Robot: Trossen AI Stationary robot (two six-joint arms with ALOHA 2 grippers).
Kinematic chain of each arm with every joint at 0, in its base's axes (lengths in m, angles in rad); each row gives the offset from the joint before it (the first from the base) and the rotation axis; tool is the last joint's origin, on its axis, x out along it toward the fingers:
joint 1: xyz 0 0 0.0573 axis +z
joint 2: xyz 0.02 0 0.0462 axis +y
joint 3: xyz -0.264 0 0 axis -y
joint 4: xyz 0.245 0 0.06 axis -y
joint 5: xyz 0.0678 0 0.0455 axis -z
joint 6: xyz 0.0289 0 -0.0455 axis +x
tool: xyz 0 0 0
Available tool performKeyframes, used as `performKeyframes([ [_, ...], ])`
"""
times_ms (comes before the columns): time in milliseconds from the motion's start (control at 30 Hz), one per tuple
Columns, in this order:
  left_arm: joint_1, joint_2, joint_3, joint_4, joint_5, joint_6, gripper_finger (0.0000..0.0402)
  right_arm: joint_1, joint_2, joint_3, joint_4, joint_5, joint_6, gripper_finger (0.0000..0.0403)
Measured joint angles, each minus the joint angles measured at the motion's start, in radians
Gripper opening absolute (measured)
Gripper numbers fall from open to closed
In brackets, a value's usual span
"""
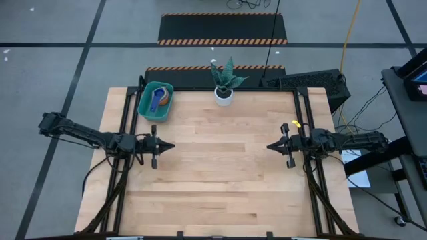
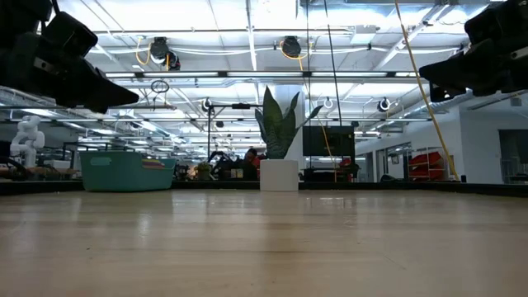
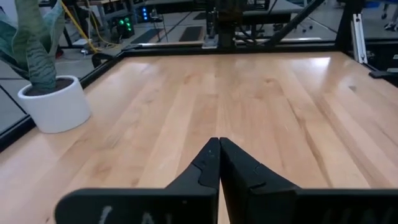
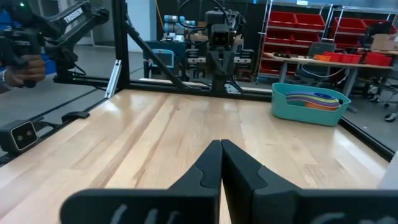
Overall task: Nest measuring cups in basket
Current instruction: Return to Home Position
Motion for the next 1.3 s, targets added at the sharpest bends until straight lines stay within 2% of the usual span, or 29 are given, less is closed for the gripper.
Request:
performKeyframes([
  [233,0.0,-0.042,0.0,-0.032,-0.071,0.007,0.0006,0.0,0.006,0.0,-0.004,0.001,-0.002,0.0],
  [400,0.0,-0.113,0.0,-0.093,-0.069,0.014,0.001,0.0,0.006,0.0,0.004,0.003,-0.002,0.0],
  [567,0.0,-0.179,0.0,-0.143,-0.005,0.045,0.001,0.0,0.005,0.0,0.006,0.004,-0.003,0.0],
  [867,0.021,-0.303,0.0,-0.243,-0.006,0.067,0.0013,0.0,0.005,0.0,0.008,0.004,-0.003,0.0],
  [1033,0.055,-0.375,0.0,-0.316,0.0,0.096,0.0004,0.0,0.006,0.0,0.009,0.004,-0.003,0.0],
  [1133,0.083,-0.419,0.0,-0.337,0.004,0.107,0.0012,0.0,0.005,0.0,0.01,0.004,-0.003,0.0],
  [1300,0.128,-0.481,0.001,-0.345,0.065,0.15,0.0014,0.0,0.005,0.0,0.01,0.004,-0.003,0.0],
])
